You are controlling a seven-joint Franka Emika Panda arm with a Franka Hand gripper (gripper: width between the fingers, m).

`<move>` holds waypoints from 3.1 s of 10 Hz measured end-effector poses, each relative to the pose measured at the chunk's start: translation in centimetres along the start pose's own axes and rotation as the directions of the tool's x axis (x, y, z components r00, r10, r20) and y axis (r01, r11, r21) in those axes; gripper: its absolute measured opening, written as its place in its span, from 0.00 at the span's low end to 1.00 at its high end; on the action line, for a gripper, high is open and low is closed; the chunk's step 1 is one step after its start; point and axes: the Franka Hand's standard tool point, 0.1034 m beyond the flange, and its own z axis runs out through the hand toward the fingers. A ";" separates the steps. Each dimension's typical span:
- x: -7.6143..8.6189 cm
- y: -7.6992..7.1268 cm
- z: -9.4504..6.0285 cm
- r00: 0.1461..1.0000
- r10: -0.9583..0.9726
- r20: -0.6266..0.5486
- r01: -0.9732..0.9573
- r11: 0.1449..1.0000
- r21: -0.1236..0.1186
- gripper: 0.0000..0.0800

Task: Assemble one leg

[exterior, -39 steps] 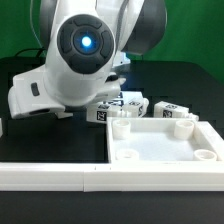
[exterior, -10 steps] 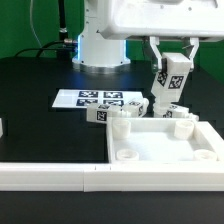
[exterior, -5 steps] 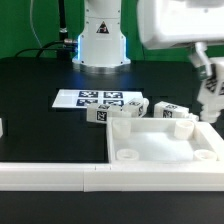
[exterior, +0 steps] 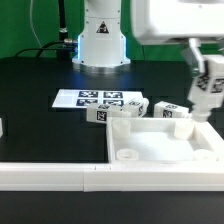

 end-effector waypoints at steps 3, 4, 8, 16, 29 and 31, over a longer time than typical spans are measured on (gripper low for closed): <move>-0.8 0.2 0.9 0.998 0.058 -0.037 -0.057 0.998 0.020 0.36; -0.4 0.0 0.9 0.998 0.062 -0.030 -0.061 0.998 0.029 0.36; -0.2 -1.2 1.1 0.997 0.074 0.004 -0.074 0.996 0.041 0.36; -0.9 -1.4 4.3 0.992 0.101 -0.077 -0.099 0.995 0.027 0.36; -2.4 -2.8 4.9 0.994 0.089 -0.069 -0.087 0.996 0.034 0.36; -2.6 -2.8 5.3 0.994 0.092 -0.065 -0.090 0.995 0.036 0.36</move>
Offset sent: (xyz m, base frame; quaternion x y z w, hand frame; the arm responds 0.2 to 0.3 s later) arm 0.0106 0.0319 0.0085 0.0710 0.0112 0.1083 0.9915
